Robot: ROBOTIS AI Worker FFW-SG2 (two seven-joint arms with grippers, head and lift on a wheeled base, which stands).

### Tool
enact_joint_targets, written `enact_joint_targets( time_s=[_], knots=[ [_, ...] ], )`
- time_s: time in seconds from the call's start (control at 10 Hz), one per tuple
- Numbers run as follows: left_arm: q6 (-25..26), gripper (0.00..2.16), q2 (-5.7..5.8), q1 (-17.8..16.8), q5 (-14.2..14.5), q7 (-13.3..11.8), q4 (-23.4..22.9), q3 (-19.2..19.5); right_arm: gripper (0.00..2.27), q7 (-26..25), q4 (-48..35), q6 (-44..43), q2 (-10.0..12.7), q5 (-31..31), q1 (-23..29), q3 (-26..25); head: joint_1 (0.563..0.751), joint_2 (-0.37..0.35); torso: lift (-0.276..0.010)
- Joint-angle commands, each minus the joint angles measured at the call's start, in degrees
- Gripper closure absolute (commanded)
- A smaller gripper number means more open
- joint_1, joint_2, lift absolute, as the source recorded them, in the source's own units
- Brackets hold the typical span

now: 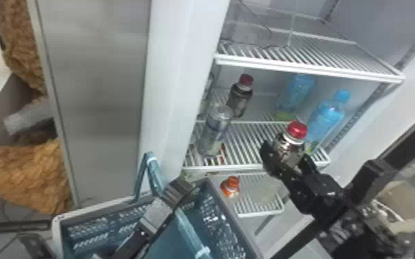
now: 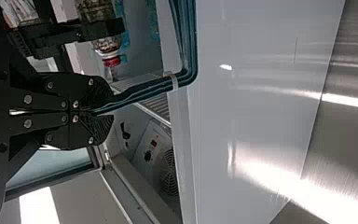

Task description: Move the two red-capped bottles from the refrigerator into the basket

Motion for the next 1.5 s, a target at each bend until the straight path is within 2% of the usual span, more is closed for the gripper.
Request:
enact_joint_targets(
  time_s=[0.0, 0.3, 0.5, 0.7, 0.9, 1.2, 1.4],
  knots=[
    [0.0, 1.2, 0.0, 0.0, 0.0, 0.0, 0.0, 0.0, 1.09, 0.11, -5.69, 3.5, 0.0, -2.56, 4.24, -0.74, 0.695, -0.35, 0.0],
    [0.14, 1.2, 0.0, 0.14, 0.0, 0.0, 0.0, 0.0, 1.09, 2.04, -14.54, 9.26, 0.0, -5.08, 11.28, -1.08, 0.695, -0.35, 0.0],
    [0.14, 1.2, 0.0, 0.14, 0.0, 0.0, 0.0, 0.0, 1.09, 4.86, -17.92, 13.06, 0.53, -5.42, 13.38, -1.08, 0.695, -0.35, 0.0],
    [0.28, 1.2, 0.09, 0.14, 0.0, 0.0, 0.0, 0.0, 1.09, 7.76, -19.75, 16.29, 1.06, -5.76, 13.24, -0.85, 0.695, -0.35, 0.0],
    [0.28, 1.2, 0.0, 0.14, 0.0, 0.0, 0.0, 0.0, 1.09, 8.99, -20.31, 19.11, 0.53, -7.59, 12.96, 0.86, 0.695, -0.35, 0.0],
    [0.28, 1.2, 0.0, 0.14, 0.0, 0.0, 0.0, 0.0, 1.09, 11.71, -19.61, 25.29, -0.88, -8.85, 10.57, 3.49, 0.695, -0.35, 0.0],
    [0.28, 1.2, 0.0, 0.0, 0.0, 0.0, 0.0, 0.0, 1.08, 13.56, -16.37, 28.11, -2.99, -11.47, 8.6, 6.46, 0.695, -0.35, 0.0]
  ],
)
